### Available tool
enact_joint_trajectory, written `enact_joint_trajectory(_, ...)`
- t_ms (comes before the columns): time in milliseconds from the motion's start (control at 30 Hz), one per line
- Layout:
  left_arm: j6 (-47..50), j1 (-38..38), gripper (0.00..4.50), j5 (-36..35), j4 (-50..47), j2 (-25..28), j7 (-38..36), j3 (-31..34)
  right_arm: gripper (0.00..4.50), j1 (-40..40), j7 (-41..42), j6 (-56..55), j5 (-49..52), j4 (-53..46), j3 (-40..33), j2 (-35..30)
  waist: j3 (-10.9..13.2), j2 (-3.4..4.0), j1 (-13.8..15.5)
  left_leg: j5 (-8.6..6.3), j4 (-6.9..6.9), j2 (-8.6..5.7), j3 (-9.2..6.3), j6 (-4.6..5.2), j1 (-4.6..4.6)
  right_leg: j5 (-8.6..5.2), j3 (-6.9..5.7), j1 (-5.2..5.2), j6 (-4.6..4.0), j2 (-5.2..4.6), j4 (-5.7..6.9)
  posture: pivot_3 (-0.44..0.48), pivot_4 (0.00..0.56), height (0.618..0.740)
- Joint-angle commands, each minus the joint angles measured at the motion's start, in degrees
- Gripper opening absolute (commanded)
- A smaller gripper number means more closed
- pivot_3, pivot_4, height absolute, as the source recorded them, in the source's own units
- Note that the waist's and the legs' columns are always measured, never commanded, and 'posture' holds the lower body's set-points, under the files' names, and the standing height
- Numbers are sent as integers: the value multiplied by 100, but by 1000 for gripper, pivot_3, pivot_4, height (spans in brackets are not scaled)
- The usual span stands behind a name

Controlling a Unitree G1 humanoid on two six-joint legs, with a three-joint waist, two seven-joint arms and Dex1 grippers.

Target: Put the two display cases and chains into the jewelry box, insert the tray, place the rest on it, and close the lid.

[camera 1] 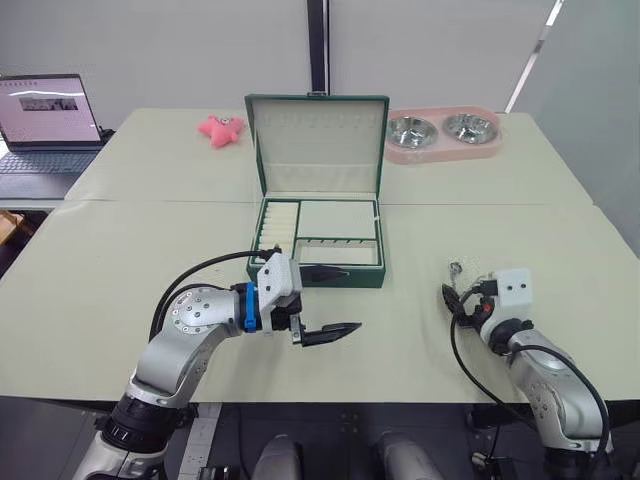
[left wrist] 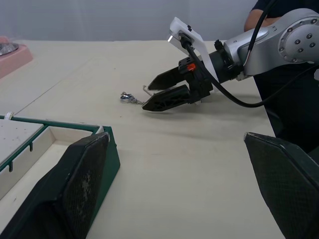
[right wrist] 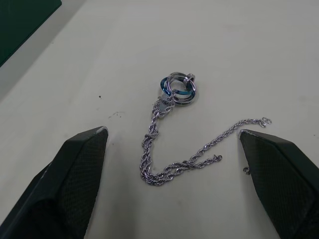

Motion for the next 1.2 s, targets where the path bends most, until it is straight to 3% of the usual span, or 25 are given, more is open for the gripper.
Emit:
enact_joint_trajectory(33,-96,-39,4500,9,-119,-24,8,52,4446,-130,-102,147,-134,133,211,84,0,0,0,0,0,0,0,0,0,0,0,0,0,0,0,0,150,740)
enact_joint_trajectory(533,-108,-22,4500,69,-114,-72,116,69,4446,-437,-354,362,-520,672,258,257,-18,-23,-1,0,2,0,-4,0,5,0,-2,6,0,0,1,0,150,740)
enact_joint_trajectory(800,-193,-25,4500,96,-15,-95,106,69,2099,-429,-348,425,-528,712,240,290,-27,-32,6,0,2,0,-7,0,5,0,-4,8,0,1,0,0,150,740)
enact_joint_trajectory(1100,-520,33,4500,242,239,-172,127,38,350,-396,-326,424,-551,743,220,328,-31,-36,6,0,2,0,-8,0,6,0,-5,9,0,1,0,0,150,740)
enact_joint_trajectory(1200,-639,21,4500,291,369,-223,121,34,109,-392,-315,411,-557,757,211,335,-33,-37,6,0,1,1,-8,0,6,0,-5,9,0,1,0,0,150,740)
